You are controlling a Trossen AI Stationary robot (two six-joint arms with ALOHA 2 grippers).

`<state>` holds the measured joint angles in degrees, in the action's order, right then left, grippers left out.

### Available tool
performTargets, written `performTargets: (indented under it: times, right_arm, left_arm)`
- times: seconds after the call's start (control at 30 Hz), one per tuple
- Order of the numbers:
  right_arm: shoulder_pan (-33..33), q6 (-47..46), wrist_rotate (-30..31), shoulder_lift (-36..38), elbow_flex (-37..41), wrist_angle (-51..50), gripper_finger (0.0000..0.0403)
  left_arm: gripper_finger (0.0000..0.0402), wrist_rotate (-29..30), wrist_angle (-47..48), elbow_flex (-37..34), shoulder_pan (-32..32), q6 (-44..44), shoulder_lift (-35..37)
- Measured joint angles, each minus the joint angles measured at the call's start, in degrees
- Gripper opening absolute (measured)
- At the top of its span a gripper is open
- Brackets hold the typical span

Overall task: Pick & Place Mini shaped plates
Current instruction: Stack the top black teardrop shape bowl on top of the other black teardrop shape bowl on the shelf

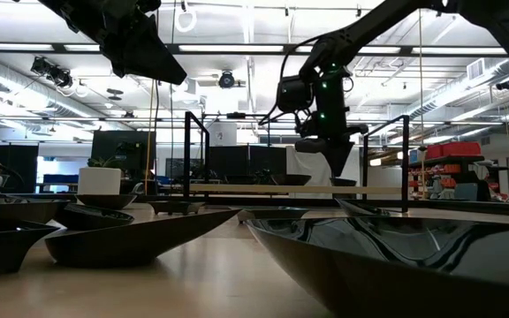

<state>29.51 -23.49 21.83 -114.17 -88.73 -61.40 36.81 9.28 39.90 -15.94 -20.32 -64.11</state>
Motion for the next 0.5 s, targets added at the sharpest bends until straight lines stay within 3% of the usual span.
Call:
performTargets:
  times: [0.5]
  right_arm:
    - [0.7,0.2,-1.3,-0.1,4.5,5.5,0.0005]
  left_arm:
    - [0.0106,0.0,0.0,0.0,0.0,0.0,0.0]
